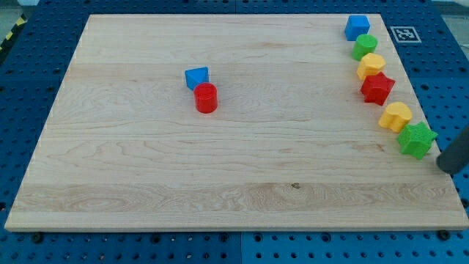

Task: Push the green star along with the yellow heart a bit up

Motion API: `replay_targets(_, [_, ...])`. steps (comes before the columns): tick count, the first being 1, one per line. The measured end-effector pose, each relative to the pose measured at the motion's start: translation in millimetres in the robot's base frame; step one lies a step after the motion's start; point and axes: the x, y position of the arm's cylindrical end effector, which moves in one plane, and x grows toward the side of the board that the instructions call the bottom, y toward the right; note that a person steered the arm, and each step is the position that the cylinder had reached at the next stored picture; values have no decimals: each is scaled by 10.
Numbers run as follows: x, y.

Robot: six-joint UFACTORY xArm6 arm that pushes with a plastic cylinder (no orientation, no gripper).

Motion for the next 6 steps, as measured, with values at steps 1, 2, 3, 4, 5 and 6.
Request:
replay_targets(1, [-41, 256])
replay_targets(2, [-171, 245])
replay_targets(3, [-226, 19])
replay_targets(4, [-251, -248])
replay_targets(5, [-275, -504])
replay_targets(6, [-282, -682])
